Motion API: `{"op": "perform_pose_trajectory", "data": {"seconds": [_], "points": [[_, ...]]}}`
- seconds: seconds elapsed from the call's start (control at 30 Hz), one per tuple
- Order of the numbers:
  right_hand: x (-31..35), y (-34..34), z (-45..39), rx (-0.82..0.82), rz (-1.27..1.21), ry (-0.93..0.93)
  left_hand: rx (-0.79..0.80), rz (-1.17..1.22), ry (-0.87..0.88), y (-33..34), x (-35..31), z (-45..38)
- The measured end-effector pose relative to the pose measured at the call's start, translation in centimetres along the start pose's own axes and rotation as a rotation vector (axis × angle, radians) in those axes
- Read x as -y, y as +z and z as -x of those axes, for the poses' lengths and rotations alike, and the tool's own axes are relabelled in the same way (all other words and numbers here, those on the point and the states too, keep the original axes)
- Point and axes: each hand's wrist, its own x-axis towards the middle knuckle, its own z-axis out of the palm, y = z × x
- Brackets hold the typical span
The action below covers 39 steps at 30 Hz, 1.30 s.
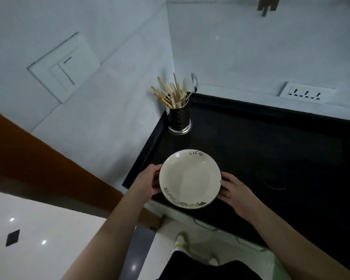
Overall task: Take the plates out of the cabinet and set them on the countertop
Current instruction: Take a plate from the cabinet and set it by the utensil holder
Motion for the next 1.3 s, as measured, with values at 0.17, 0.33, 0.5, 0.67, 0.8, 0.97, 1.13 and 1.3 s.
{"op": "perform_pose_trajectory", "data": {"seconds": [0.17,0.33,0.5,0.67,0.8,0.97,1.13,1.3], "points": [[0.9,0.8,-2.9,-0.067,0.038,0.060,0.040,0.024,-0.032,0.0,-1.1,-4.7],[2.0,1.3,-5.1,-0.094,0.018,0.082,0.088,0.049,-0.027,0.5,-2.3,-8.2],[2.5,2.1,-6.6,-0.126,-0.007,0.139,0.119,-0.015,-0.034,0.8,-3.1,-10.7],[2.9,2.7,-7.4,-0.135,-0.025,0.152,0.143,-0.072,-0.011,0.7,-3.7,-12.7],[3.4,3.0,-7.9,-0.139,-0.047,0.152,0.151,-0.103,-0.003,1.0,-4.3,-13.5],[4.1,3.3,-8.4,-0.155,-0.038,0.158,0.107,-0.142,0.017,1.5,-4.5,-14.4],[3.6,3.4,-8.6,-0.360,-0.001,0.122,0.013,-0.189,0.109,1.3,-3.8,-14.3],[2.9,3.7,-8.1,-0.380,-0.021,0.106,0.131,-0.168,0.117,0.3,-2.4,-14.0]]}}
